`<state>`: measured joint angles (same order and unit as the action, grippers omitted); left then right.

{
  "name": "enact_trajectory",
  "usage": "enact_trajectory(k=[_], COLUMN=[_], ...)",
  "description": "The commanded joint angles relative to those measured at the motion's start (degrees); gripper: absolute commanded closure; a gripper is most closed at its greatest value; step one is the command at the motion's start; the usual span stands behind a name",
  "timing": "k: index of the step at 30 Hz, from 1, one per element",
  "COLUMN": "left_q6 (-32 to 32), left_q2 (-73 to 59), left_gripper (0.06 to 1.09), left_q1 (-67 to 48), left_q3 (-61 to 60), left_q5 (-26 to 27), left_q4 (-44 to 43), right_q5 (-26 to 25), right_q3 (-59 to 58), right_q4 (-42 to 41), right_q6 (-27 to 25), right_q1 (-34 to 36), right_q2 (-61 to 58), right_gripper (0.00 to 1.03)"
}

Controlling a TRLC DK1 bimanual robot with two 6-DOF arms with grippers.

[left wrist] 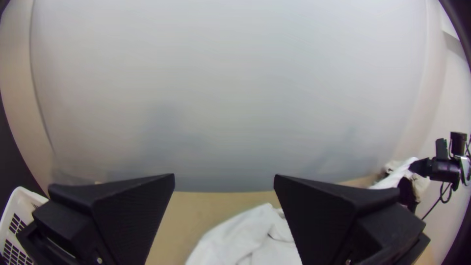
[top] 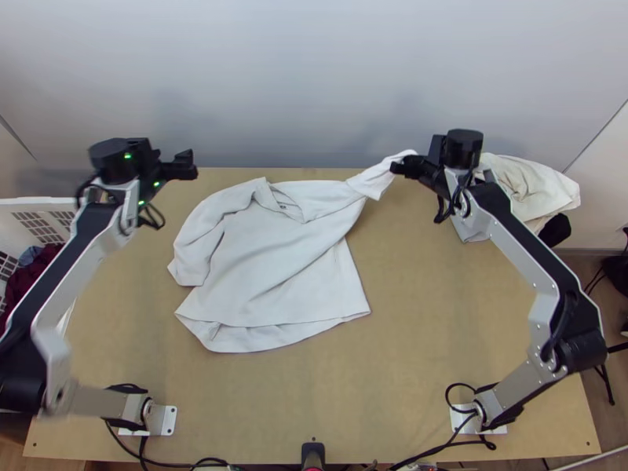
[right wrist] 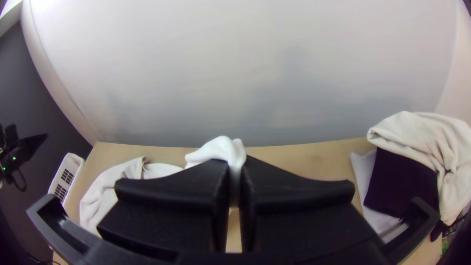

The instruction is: Fold the t-shirt

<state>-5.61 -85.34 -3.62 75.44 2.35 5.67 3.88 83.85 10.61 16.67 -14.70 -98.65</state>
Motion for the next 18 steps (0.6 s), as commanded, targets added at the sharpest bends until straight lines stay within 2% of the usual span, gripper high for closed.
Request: enact_trajectory(k=[1,6,10,15,18], left_q6=[-0.46,-0.63,-1.51,0.42,1.65], left_q2=[18.72,27.33,27.42,27.77,27.77], left_gripper=[0.1,0.11,0.11,0.11,0.11], left_q1=[-8.95,-28.46,-31.45,-36.29,-37.25], left_q3=[-0.12,-0.47,-5.57,-13.74,-16.03], left_q5=[0.37,0.46,2.48,1.96,1.43], left_q4=[23.07,34.14,34.58,34.14,33.97], right_q5=[-0.28,-0.28,-0.28,-0.28,-0.19], right_q3=[-9.06,-14.24,-15.3,-16.53,-15.91], right_q4=[-1.21,-2.97,-2.97,-2.53,2.22], right_q6=[0.3,1.09,1.09,1.18,3.55], right_q1=[-2.35,-3.23,-3.58,-2.97,-1.39], right_q2=[6.89,11.02,12.87,15.86,16.39], right_gripper=[0.99,1.0,0.99,1.0,1.0])
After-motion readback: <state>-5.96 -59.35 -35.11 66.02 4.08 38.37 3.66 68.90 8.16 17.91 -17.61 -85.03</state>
